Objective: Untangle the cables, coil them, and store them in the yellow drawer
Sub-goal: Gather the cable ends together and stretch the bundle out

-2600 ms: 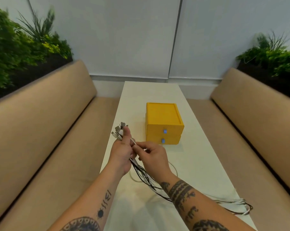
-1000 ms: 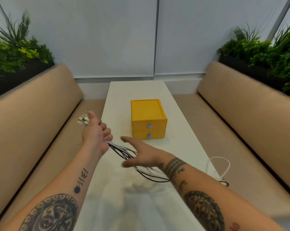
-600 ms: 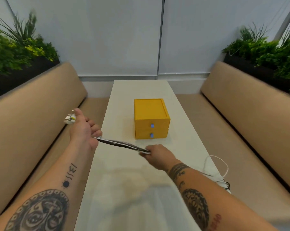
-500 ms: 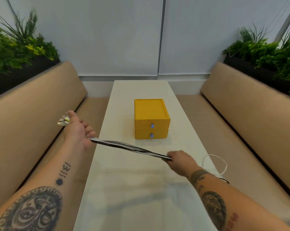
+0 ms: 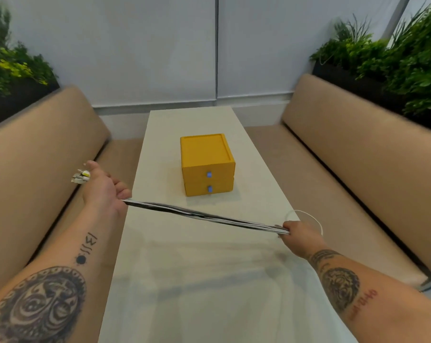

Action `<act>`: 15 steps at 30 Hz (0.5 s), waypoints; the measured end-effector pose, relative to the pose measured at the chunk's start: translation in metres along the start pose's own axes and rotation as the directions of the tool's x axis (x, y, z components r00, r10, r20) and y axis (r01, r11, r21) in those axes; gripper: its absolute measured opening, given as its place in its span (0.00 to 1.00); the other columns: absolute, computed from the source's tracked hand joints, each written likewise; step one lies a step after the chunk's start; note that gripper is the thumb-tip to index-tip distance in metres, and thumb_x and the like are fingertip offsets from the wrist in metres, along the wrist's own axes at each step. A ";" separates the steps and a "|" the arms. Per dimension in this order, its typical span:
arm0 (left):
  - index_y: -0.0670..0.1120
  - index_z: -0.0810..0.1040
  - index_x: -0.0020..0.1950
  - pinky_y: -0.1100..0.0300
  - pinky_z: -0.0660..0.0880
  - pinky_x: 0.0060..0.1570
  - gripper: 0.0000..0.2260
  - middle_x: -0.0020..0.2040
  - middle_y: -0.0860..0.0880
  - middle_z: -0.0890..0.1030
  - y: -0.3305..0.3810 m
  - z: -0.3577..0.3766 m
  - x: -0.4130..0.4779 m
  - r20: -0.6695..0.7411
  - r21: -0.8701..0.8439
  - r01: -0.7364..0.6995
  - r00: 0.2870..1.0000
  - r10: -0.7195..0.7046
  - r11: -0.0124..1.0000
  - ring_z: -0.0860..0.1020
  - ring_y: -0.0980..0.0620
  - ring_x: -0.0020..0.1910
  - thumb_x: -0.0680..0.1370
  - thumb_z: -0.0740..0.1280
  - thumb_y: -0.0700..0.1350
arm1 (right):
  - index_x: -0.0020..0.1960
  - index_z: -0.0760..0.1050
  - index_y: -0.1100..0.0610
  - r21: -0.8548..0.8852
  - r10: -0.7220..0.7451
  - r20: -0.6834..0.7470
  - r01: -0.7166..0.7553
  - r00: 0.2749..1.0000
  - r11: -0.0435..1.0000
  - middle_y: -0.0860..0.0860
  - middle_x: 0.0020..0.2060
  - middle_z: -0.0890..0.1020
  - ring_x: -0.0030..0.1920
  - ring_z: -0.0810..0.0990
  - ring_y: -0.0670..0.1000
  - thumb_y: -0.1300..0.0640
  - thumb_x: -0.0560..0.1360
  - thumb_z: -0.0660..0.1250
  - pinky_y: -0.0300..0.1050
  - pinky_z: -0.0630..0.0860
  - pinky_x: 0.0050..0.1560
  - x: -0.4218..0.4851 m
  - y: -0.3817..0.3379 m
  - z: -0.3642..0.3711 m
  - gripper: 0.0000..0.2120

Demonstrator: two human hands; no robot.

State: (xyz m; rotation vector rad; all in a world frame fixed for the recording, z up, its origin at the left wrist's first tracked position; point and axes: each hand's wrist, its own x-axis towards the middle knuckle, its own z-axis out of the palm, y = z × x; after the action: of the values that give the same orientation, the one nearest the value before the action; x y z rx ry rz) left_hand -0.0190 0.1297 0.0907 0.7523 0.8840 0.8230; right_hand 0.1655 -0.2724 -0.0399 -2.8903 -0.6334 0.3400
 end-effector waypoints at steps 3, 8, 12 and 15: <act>0.51 0.57 0.36 0.65 0.48 0.22 0.24 0.27 0.53 0.54 0.006 -0.001 0.005 -0.015 0.013 0.001 1.000 -0.001 1.000 0.53 0.54 0.21 0.80 0.56 0.67 | 0.41 0.71 0.46 -0.029 0.057 0.034 -0.056 0.998 0.998 0.44 0.35 0.73 0.42 0.74 0.52 0.45 0.82 0.54 0.45 0.68 0.41 -0.004 0.020 0.008 0.14; 0.51 0.57 0.36 0.64 0.48 0.22 0.24 0.25 0.53 0.55 0.012 -0.009 0.007 -0.030 0.006 -0.016 0.999 0.016 1.000 0.52 0.54 0.22 0.80 0.54 0.68 | 0.42 0.78 0.49 -0.066 0.178 0.049 -0.175 0.983 0.982 0.46 0.40 0.78 0.40 0.76 0.49 0.47 0.79 0.57 0.43 0.71 0.40 -0.021 0.069 0.026 0.14; 0.51 0.56 0.35 0.63 0.47 0.22 0.25 0.27 0.53 0.55 0.009 -0.013 0.010 -0.043 -0.020 -0.005 0.999 0.004 1.000 0.52 0.53 0.22 0.79 0.54 0.69 | 0.44 0.76 0.49 -0.025 0.268 0.072 -0.266 0.961 0.964 0.50 0.45 0.82 0.44 0.79 0.52 0.46 0.80 0.59 0.42 0.74 0.44 -0.027 0.093 0.034 0.11; 0.51 0.57 0.35 0.63 0.47 0.22 0.25 0.26 0.53 0.55 0.004 -0.007 0.006 -0.025 -0.030 0.023 0.999 -0.024 0.999 0.52 0.54 0.22 0.79 0.55 0.69 | 0.45 0.76 0.51 0.007 0.302 0.146 -0.306 0.942 0.952 0.49 0.43 0.82 0.45 0.80 0.51 0.42 0.73 0.65 0.43 0.76 0.48 -0.025 0.096 0.045 0.12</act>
State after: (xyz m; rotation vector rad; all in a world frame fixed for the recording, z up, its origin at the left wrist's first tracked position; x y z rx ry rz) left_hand -0.0241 0.1380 0.0887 0.7053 0.9000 0.8251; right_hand 0.1700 -0.3645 -0.0980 -2.9516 -0.1926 0.5963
